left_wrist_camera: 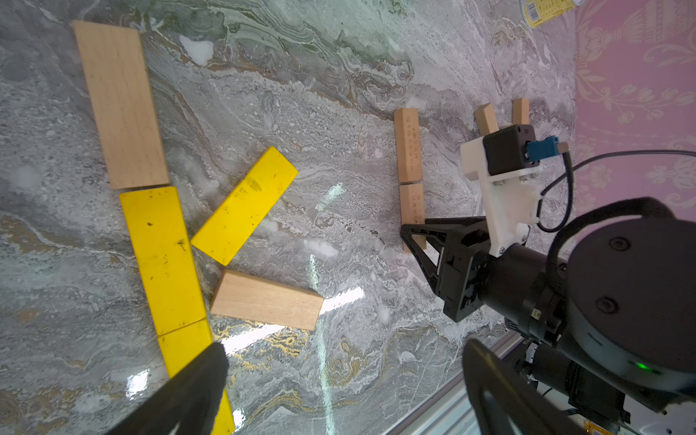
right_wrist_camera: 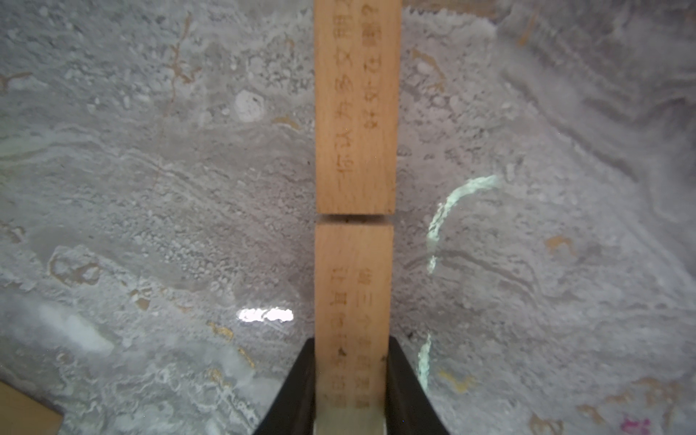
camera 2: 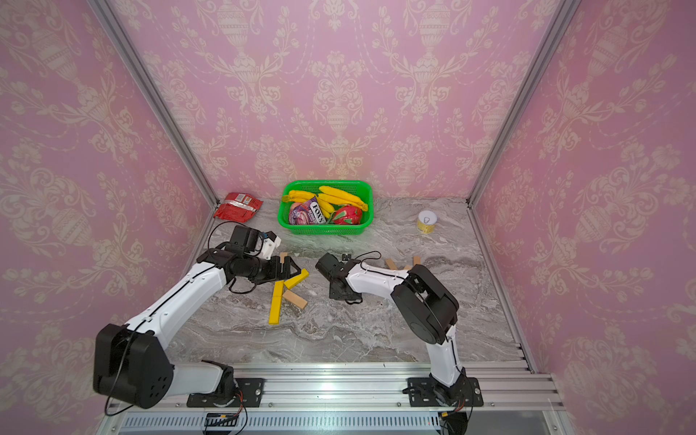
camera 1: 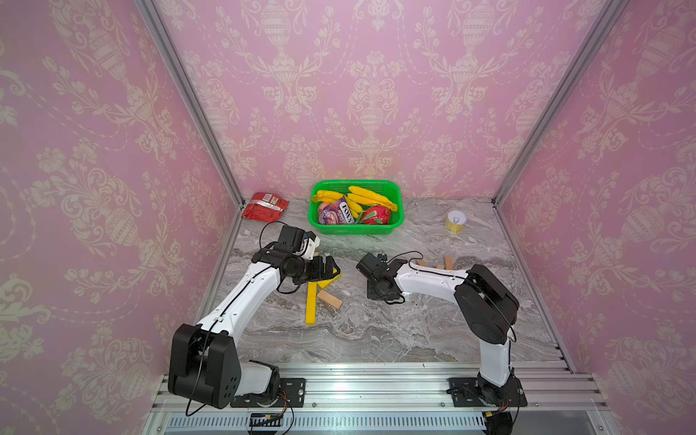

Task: Assemble the letter k with building blocks
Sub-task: Assemble the building block at the center of the board.

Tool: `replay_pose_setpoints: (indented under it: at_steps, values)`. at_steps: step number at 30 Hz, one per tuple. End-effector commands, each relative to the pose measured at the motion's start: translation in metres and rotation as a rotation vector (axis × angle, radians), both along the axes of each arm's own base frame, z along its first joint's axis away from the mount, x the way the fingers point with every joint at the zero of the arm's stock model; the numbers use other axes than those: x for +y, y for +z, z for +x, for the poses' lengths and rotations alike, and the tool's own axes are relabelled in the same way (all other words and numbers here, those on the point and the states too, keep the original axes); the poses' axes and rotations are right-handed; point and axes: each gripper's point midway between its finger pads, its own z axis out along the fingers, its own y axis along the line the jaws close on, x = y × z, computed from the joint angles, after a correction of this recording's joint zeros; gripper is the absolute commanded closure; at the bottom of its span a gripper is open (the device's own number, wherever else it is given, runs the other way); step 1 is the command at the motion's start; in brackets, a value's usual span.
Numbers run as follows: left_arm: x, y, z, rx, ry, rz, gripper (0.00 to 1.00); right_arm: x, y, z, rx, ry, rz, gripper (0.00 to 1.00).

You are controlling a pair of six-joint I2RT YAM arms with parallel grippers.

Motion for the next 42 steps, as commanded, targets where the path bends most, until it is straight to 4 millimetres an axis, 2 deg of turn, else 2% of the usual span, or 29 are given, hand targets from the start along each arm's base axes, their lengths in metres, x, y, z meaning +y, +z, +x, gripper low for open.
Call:
replay_pose_setpoints:
  at_steps: [1, 5, 7, 11, 16, 19, 22, 24, 26, 29, 33, 35, 39, 42]
  values:
    - [0.006, -0.001, 0.000, 0.012, 0.013, 0.023, 0.01, -0.012, -0.021, -0.003, 0.038, 0.001, -0.068, 0.68]
    - [0.006, -0.001, 0.000, 0.013, 0.011, 0.020, 0.01, -0.013, -0.020, -0.003, 0.035, -0.001, -0.067, 0.66]
    - [0.005, -0.001, 0.000, 0.012, 0.010, 0.017, 0.01, -0.013, -0.020, -0.003, 0.032, -0.002, -0.068, 0.58]
    - [0.005, 0.000, 0.000, 0.011, 0.010, 0.015, 0.01, -0.013, -0.018, -0.003, 0.023, 0.003, -0.076, 0.48]
    - [0.005, 0.000, 0.000, 0.009, 0.010, 0.012, 0.01, -0.013, -0.013, -0.002, 0.001, 0.008, -0.085, 0.46]
    - [0.005, 0.001, 0.000, 0.007, 0.009, 0.012, 0.01, -0.009, 0.001, -0.002, -0.039, 0.029, -0.083, 0.47]
    - [0.003, 0.002, 0.000, 0.003, 0.000, 0.002, 0.01, -0.002, 0.032, -0.004, -0.123, 0.083, -0.077, 0.47]
    - [0.000, 0.006, 0.000, -0.005, -0.008, -0.016, 0.01, 0.001, 0.053, -0.008, -0.177, 0.133, -0.074, 0.42]
    - [-0.003, 0.009, -0.001, -0.015, -0.020, -0.038, 0.01, -0.005, 0.070, -0.013, -0.224, 0.163, -0.068, 0.39]
    - [-0.006, 0.011, -0.001, -0.021, -0.036, -0.055, 0.01, -0.023, 0.079, -0.022, -0.262, 0.202, -0.058, 0.33]
    - [-0.014, 0.011, -0.002, -0.020, -0.065, -0.099, 0.01, -0.050, 0.089, -0.028, -0.290, 0.261, -0.080, 0.10]
    - [-0.017, 0.011, -0.002, -0.016, -0.077, -0.113, 0.01, -0.065, 0.101, -0.023, -0.308, 0.268, -0.067, 0.00]
    - [-0.015, 0.014, -0.002, -0.029, -0.080, -0.101, 0.01, -0.087, 0.109, -0.005, -0.283, 0.308, -0.002, 0.00]
    - [-0.015, 0.016, -0.002, -0.033, -0.082, -0.100, 0.01, -0.104, 0.106, 0.017, -0.257, 0.332, -0.041, 0.00]
